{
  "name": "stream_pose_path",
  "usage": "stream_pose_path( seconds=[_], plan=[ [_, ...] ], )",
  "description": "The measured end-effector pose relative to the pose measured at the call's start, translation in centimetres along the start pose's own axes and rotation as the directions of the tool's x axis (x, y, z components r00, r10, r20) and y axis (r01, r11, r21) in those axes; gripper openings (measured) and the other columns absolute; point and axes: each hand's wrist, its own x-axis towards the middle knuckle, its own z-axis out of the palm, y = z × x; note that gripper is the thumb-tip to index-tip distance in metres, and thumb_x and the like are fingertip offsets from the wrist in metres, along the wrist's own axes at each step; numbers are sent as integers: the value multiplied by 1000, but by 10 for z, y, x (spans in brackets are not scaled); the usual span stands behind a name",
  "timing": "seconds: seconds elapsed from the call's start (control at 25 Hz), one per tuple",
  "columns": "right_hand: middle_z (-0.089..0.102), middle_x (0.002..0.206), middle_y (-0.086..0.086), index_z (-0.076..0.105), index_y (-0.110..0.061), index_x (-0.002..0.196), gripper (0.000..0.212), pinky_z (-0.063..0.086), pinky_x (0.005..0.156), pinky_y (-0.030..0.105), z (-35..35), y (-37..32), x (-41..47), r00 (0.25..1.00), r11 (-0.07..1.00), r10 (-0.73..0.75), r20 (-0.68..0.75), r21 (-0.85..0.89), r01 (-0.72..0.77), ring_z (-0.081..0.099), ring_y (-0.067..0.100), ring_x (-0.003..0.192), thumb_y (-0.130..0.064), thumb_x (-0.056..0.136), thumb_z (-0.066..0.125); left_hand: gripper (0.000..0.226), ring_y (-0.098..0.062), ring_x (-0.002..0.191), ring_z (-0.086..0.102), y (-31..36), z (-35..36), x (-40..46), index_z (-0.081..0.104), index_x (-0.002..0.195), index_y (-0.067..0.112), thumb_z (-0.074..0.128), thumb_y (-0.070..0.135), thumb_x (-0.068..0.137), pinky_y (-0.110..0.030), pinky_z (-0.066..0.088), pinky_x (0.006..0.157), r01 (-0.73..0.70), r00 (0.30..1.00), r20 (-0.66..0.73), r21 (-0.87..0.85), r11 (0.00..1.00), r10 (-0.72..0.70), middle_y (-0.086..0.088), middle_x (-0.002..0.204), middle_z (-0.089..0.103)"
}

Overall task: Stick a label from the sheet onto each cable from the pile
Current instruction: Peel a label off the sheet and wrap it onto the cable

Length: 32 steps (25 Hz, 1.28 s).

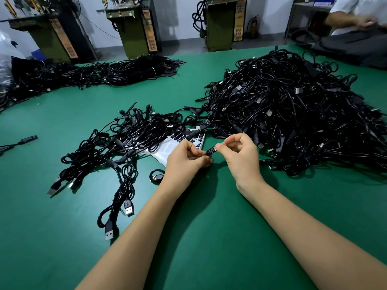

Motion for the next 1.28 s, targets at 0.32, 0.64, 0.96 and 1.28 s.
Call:
stream_pose_path(
  seconds=[0.32, 0.64, 0.96, 1.28],
  plan=[
    [63, 73, 0, 58, -16, 78, 21, 44, 60, 10, -1, -6, -1, 1000, 995, 25, -6, 96, -25, 59, 2, 65, -4, 78, 74, 35, -23, 79, 73, -2, 1, 1, 40, 79, 12, 68, -9, 80, -28, 59, 71, -15, 999, 29, 29, 999, 14, 3, 75, 73],
    [63, 68, -2, 58, -20, 74, 21, 42, 57, 11, -1, -2, 1, 999, 998, 43, -15, 41, -43, 56, 1, 60, -7, 76, 75, 35, -20, 79, 74, -3, 0, 1, 40, 78, 14, 70, -5, 79, -23, 58, 69, -22, 1000, 18, 58, 998, 21, 2, 79, 74],
    [65, 73, -2, 58, -21, 76, 21, 44, 61, 14, -1, 1, 3, 999, 999, 51, -8, -3, -51, 59, 4, 66, -10, 75, 76, 36, -19, 78, 73, -3, 0, 1, 40, 78, 14, 71, -5, 78, -25, 58, 70, -21, 1000, 24, 86, 996, 19, -1, 81, 73],
    [66, 75, 0, 57, -20, 77, 21, 46, 65, 16, -1, 2, 3, 1000, 999, 30, -1, -20, -30, 61, 8, 70, -8, 77, 75, 34, -22, 72, 72, 0, 5, 0, 39, 76, 14, 70, 3, 83, -26, 55, 59, -20, 1000, 5, 97, 995, 19, -3, 80, 73]
  ],
)
